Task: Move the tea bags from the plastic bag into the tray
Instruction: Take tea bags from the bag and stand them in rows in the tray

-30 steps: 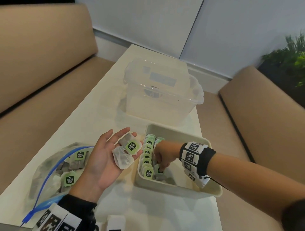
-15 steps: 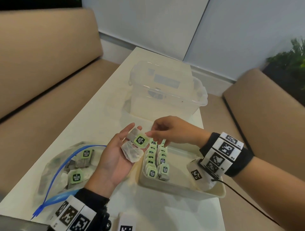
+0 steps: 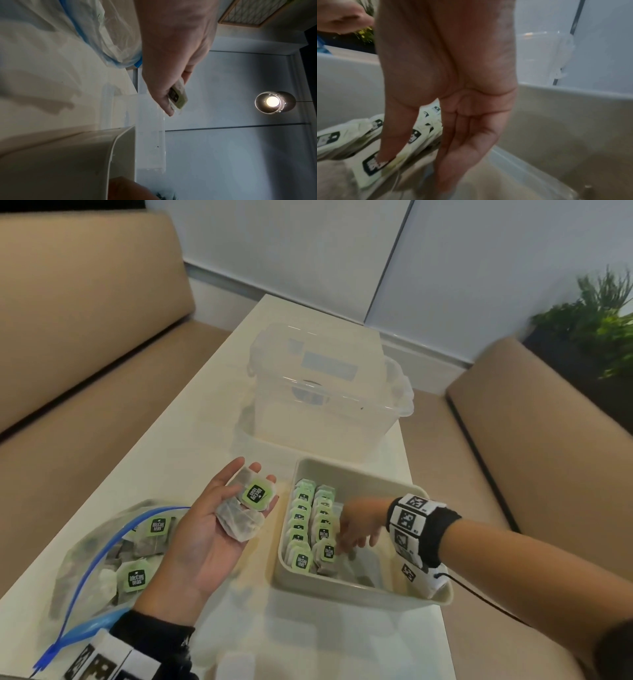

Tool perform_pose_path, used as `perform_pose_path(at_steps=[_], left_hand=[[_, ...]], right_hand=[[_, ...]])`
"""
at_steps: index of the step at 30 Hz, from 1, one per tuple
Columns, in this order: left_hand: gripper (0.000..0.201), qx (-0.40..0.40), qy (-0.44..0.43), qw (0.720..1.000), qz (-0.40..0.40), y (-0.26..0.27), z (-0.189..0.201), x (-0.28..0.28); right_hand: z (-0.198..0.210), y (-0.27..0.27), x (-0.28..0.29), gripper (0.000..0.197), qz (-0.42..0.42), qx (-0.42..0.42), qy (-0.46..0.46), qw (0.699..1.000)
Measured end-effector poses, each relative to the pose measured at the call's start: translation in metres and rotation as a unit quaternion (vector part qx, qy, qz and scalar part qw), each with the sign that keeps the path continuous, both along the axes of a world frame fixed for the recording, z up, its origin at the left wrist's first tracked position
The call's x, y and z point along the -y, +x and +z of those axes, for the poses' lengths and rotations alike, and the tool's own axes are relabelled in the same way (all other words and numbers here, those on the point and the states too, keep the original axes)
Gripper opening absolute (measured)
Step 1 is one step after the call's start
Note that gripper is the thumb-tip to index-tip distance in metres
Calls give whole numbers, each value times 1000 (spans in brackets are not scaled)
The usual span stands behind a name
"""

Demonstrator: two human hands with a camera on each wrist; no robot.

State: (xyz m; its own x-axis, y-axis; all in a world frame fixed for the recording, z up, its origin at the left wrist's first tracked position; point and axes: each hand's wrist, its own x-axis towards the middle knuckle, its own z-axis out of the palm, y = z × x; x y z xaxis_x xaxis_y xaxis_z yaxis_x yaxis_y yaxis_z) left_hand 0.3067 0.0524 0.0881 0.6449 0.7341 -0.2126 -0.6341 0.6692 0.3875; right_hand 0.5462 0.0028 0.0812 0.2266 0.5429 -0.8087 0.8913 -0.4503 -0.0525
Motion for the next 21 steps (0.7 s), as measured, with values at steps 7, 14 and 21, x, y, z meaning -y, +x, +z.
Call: perform_pose_path(at_steps=[7,14,21], left_hand=[[91,-9,3,1000,2,0,-2,-1],[51,-17,5,1000,3,2,1,-2],[44,-29,0,1000,12,0,-1,-1]], right_hand=[[-6,-6,-3,23,9,-26,56,998],[-4,-7,0,32,-25,-52,60,997],[-1,-2,-4,31,-35,-33,77,996]])
